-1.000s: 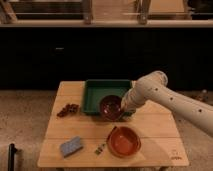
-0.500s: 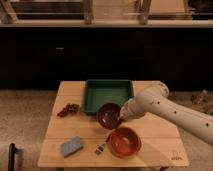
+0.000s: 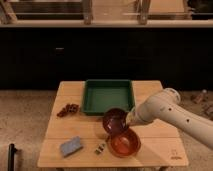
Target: Stack bowls into tray
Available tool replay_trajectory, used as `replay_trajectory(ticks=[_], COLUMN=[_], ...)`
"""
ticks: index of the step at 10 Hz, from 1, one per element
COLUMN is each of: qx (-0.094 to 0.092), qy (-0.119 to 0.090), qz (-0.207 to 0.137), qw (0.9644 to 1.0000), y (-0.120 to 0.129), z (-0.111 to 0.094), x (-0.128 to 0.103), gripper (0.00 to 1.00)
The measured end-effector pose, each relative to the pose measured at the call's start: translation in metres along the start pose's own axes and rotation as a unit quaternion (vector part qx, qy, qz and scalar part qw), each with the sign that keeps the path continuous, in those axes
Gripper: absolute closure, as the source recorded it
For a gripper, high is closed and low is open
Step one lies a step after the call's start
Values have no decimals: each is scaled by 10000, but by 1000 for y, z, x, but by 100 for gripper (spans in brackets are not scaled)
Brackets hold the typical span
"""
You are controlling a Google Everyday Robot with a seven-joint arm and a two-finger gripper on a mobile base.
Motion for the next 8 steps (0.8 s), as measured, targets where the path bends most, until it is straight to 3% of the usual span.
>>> replay_trajectory(ticks=[3, 6, 8], qx=[29, 15, -66], qy=[-316, -794, -1123], qz=[-61, -272, -410], qw=[9995, 9965, 9928], y=[18, 30, 34], z=[-10, -12, -9], x=[-9, -13, -13], gripper=[100, 98, 81])
